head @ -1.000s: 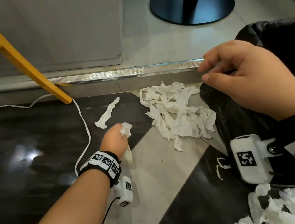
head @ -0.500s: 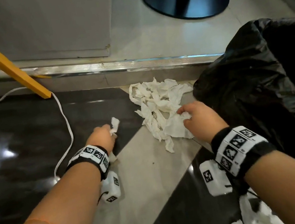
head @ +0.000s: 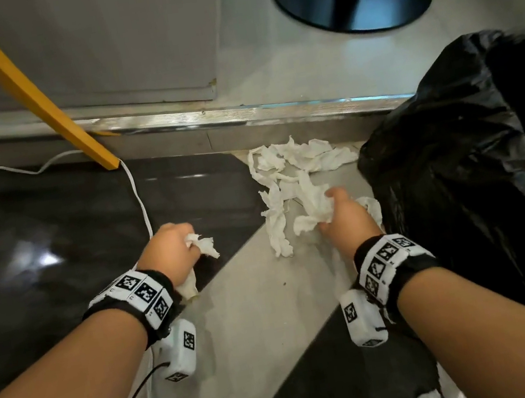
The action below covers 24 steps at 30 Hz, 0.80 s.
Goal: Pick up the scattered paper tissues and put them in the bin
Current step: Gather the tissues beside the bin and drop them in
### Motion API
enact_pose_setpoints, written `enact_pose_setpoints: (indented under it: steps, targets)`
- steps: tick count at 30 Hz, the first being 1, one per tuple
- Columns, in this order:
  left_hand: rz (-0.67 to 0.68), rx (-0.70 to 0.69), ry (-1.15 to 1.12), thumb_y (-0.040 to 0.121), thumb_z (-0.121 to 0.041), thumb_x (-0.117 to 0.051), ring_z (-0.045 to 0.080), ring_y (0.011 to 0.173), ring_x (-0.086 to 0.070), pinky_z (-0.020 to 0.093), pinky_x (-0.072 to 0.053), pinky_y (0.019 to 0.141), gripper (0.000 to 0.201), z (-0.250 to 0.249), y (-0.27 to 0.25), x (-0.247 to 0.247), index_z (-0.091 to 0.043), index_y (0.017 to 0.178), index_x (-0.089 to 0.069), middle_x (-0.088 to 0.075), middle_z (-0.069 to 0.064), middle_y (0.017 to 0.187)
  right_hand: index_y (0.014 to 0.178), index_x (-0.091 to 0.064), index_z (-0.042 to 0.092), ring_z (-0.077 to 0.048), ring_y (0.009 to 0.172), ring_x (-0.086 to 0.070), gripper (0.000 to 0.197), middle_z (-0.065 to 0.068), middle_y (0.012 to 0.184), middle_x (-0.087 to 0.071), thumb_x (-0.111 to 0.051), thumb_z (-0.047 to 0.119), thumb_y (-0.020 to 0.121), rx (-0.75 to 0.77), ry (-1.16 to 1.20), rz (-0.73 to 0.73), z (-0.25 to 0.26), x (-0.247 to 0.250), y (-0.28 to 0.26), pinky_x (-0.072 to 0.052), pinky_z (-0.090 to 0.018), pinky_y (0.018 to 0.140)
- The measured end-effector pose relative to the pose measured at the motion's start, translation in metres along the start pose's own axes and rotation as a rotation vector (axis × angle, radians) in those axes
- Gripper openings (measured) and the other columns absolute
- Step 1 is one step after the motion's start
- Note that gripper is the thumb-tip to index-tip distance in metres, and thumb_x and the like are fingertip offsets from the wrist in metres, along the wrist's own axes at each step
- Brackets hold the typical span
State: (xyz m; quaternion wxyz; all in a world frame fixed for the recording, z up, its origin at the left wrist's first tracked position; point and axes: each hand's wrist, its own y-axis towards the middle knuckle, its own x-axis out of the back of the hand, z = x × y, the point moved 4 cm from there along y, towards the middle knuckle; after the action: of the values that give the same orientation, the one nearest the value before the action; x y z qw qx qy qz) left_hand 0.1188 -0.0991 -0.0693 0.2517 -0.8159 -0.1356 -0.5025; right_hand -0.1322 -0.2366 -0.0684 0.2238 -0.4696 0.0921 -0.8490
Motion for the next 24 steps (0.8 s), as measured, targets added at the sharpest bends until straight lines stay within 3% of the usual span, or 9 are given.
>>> enact_pose_setpoints:
  steps: [2, 5, 8, 12, 15, 17, 19, 21, 24]
  targets:
    - [-0.008, 0.004, 0.003, 0.081, -0.011, -0.055, 0.026, 0.072, -0.050, 0.032, -0.037, 0.068, 0.011, -0.003, 0.000, 0.003, -0.014, 0.072, -0.051, -0.047, 0.007, 0.083, 0.125, -0.050, 0.012, -0.030, 0.100, -0.061, 0.046, -0.012, 0.107, -0.064, -0.067, 0.026, 0.084, 0.005, -0.069, 0.029, 0.009, 0.016, -0.002, -0.048, -0.032, 0.081]
    - [0.008, -0.023, 0.025, 0.081, -0.011, -0.056, 0.026, 0.073, -0.052, 0.031, -0.037, 0.068, 0.013, -0.017, -0.002, 0.005, -0.016, 0.070, -0.050, -0.046, 0.005, 0.085, 0.125, -0.055, 0.010, -0.028, 0.107, -0.059, 0.050, -0.011, 0.118, -0.063, -0.067, 0.034, 0.083, 0.054, -0.130, 0.050, 0.020, 0.039, -0.009, -0.045, -0.029, 0.084]
    - [0.035, -0.090, 0.060, 0.080, -0.012, -0.056, 0.026, 0.072, -0.052, 0.030, -0.037, 0.066, 0.020, -0.040, -0.006, 0.008, -0.020, 0.064, -0.047, -0.046, 0.005, 0.084, 0.130, -0.053, 0.012, -0.028, 0.114, -0.055, 0.045, -0.010, 0.124, -0.059, -0.059, 0.018, 0.086, 0.080, -0.131, 0.071, 0.025, 0.053, -0.016, -0.044, -0.029, 0.089]
    - [0.038, -0.141, 0.102, 0.081, -0.014, -0.057, 0.027, 0.077, -0.056, 0.031, -0.041, 0.069, 0.018, -0.067, -0.015, 0.017, -0.020, 0.067, -0.048, -0.047, 0.006, 0.086, 0.125, -0.051, 0.015, -0.030, 0.098, -0.061, 0.041, -0.011, 0.114, -0.060, -0.049, 0.006, 0.085, 0.124, 0.067, 0.010, 0.024, 0.067, -0.026, -0.051, -0.039, 0.087]
    - [0.011, -0.146, 0.121, 0.081, -0.013, -0.057, 0.028, 0.077, -0.055, 0.032, -0.039, 0.067, 0.018, -0.079, -0.023, 0.026, -0.019, 0.067, -0.048, -0.048, 0.007, 0.085, 0.125, -0.053, 0.014, -0.029, 0.107, -0.059, 0.035, -0.011, 0.119, -0.062, -0.054, 0.024, 0.092, 0.177, 0.063, -0.008, 0.026, 0.076, -0.039, -0.047, -0.032, 0.088]
    - [-0.013, -0.152, 0.130, 0.081, -0.012, -0.057, 0.030, 0.078, -0.056, 0.033, -0.040, 0.067, 0.012, -0.088, -0.028, 0.033, -0.013, 0.070, -0.052, -0.051, 0.010, 0.085, 0.124, -0.055, 0.009, -0.028, 0.114, -0.057, 0.050, -0.012, 0.122, -0.062, -0.059, 0.043, 0.088, 0.171, 0.047, 0.000, 0.028, 0.088, -0.049, -0.043, -0.031, 0.089]
    - [-0.043, -0.167, 0.137, 0.080, -0.010, -0.057, 0.034, 0.080, -0.057, 0.035, -0.044, 0.070, 0.005, -0.097, -0.032, 0.041, -0.006, 0.077, -0.058, -0.055, 0.014, 0.087, 0.116, -0.061, 0.008, -0.028, 0.111, -0.059, 0.045, -0.010, 0.114, -0.065, -0.068, 0.038, 0.082, 0.161, 0.118, -0.039, 0.031, 0.106, -0.059, -0.047, -0.034, 0.095]
    - [-0.067, -0.184, 0.140, 0.081, -0.011, -0.057, 0.034, 0.081, -0.057, 0.035, -0.044, 0.070, 0.006, -0.107, -0.036, 0.049, -0.005, 0.081, -0.059, -0.057, 0.014, 0.087, 0.088, -0.063, 0.011, -0.028, 0.084, -0.065, 0.008, -0.005, 0.084, -0.064, -0.068, 0.010, 0.081, 0.163, 0.371, -0.046, 0.034, 0.126, -0.066, -0.057, -0.043, 0.082]
    - [-0.121, -0.212, 0.128, 0.082, -0.012, -0.055, 0.031, 0.080, -0.055, 0.033, -0.040, 0.068, 0.001, -0.127, -0.040, 0.065, -0.010, 0.082, -0.055, -0.055, 0.011, 0.084, 0.084, -0.054, 0.016, -0.015, 0.055, -0.058, 0.025, -0.002, 0.074, -0.055, -0.051, -0.009, 0.088, 0.148, 0.824, 0.032, 0.042, 0.163, -0.081, -0.056, -0.026, 0.046]
